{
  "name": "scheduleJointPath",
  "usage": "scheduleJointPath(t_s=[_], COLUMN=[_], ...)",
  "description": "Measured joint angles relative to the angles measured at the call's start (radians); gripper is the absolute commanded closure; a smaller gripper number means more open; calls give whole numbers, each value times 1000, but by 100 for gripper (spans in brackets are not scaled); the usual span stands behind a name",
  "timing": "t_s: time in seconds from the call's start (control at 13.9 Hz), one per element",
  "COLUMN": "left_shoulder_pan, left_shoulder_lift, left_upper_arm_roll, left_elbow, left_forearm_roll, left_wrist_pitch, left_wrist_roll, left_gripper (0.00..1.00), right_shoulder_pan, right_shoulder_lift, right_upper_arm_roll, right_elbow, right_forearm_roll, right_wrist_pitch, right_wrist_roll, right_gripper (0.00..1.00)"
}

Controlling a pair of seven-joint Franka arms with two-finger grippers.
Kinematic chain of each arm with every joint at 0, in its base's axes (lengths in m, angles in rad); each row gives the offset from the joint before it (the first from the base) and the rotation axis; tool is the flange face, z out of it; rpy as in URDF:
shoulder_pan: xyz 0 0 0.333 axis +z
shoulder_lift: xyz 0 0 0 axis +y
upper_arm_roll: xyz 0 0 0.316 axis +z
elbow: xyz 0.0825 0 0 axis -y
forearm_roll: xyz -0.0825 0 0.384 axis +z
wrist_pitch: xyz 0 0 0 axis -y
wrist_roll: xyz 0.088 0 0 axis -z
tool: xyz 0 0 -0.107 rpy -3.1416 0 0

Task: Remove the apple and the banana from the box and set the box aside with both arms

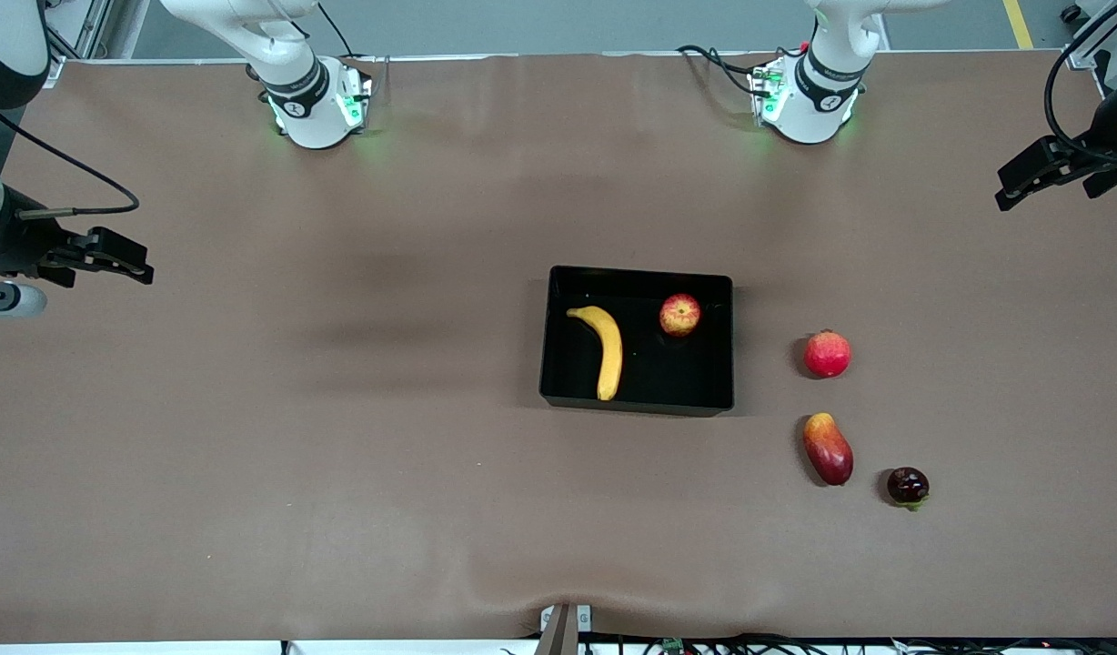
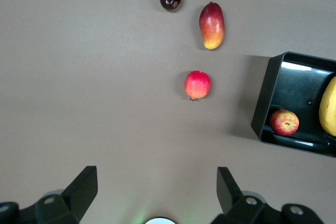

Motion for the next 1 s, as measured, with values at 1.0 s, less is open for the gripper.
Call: scheduleJointPath(t_s=[1.0], left_shoulder_pan=[-55], left_shoulder_lift=[206], left_upper_arm_roll=[-152], left_elbow=[17], left_forearm_roll=[-24], left_wrist_pitch=[32], left_wrist_roll=[-221], left_gripper=[0], right_shoulder_pan=[-2], right_shoulder_lift=[0], right_upper_arm_roll=[-6], right_elbow=[1], right_forearm_roll=[-1], right_wrist_pitch=[0], right_wrist_roll=[0], right_gripper=[0])
